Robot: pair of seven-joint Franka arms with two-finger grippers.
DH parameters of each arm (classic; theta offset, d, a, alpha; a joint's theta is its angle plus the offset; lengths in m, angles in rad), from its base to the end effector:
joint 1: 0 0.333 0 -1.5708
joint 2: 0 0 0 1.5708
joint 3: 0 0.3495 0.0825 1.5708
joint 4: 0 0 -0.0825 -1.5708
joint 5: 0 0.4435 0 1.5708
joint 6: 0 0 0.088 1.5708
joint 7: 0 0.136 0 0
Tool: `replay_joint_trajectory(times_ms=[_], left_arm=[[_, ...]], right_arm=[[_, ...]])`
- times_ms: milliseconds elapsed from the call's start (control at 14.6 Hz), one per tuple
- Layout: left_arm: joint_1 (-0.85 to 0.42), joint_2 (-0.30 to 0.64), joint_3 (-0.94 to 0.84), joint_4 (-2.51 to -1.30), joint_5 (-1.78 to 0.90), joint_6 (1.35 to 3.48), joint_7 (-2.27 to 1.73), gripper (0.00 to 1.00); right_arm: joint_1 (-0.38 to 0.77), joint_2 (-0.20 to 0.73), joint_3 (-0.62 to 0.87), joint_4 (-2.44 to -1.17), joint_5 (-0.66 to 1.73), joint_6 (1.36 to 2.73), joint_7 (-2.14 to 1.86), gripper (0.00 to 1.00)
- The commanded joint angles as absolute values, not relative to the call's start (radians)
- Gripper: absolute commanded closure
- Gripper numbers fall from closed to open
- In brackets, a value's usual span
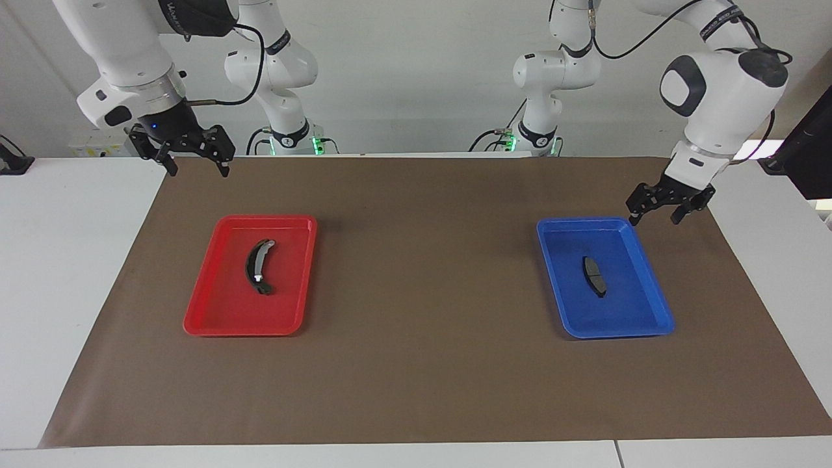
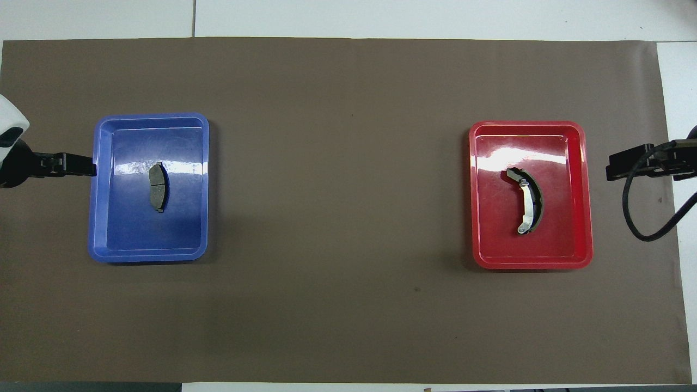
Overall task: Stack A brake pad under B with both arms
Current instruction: 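Reach the left gripper to the dark pad while the right gripper reaches the curved pad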
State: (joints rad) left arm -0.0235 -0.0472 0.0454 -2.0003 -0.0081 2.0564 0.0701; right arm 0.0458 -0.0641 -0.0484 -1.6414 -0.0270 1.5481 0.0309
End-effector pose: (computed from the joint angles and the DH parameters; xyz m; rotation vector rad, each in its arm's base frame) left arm 0.6096 0.0130 0.4709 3.1319 -0.0701 0.1624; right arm 0.5880 -0.0061 0.6282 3.1165 -0.0523 -0.0451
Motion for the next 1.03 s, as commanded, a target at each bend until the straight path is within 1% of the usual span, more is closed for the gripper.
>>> replay_joint_trajectory(times_ms=[0, 137, 275, 343, 412, 480, 618, 824, 961], left_arm=[[-0.038, 0.010, 0.049, -2.072, 0.011, 2.215, 0.037, 0.02], [-0.044, 0.050, 0.049, -2.071, 0.011, 2.244, 0.031, 0.02], [-0.058, 0.080, 0.049, -2.072, 0.011, 2.260, -0.009, 0.02], [-0.063, 0.087, 0.049, -2.074, 0.011, 2.261, -0.032, 0.02], [-0.083, 0.103, 0.049, -2.085, 0.009, 2.264, -0.055, 0.02], [-0.087, 0.109, 0.051, -2.098, 0.011, 2.288, -0.081, 0.02], [-0.087, 0.118, 0.051, -2.138, 0.011, 2.350, -0.091, 0.02], [-0.087, 0.141, 0.051, -2.160, 0.011, 2.376, -0.094, 0.02], [-0.087, 0.147, 0.051, -2.177, 0.011, 2.394, -0.095, 0.02]], right_arm=[[0.035, -0.086, -0.037, -1.677, -0.015, 1.578, 0.011, 0.00], [0.035, -0.095, -0.037, -1.731, -0.014, 1.630, 0.005, 0.00], [0.041, -0.141, -0.014, -1.880, -0.012, 1.785, 0.005, 0.01], [0.043, -0.138, -0.011, -1.929, -0.012, 1.848, 0.002, 0.01], [0.043, -0.123, -0.011, -1.954, -0.012, 1.892, -0.002, 0.01], [0.044, -0.085, -0.011, -1.966, -0.012, 1.929, -0.002, 0.01], [0.048, -0.042, -0.009, -1.997, -0.012, 1.997, -0.002, 0.01], [0.048, -0.025, -0.009, -2.138, -0.012, 2.194, -0.003, 0.01], [0.048, -0.012, -0.009, -2.204, -0.011, 2.291, -0.005, 0.01]])
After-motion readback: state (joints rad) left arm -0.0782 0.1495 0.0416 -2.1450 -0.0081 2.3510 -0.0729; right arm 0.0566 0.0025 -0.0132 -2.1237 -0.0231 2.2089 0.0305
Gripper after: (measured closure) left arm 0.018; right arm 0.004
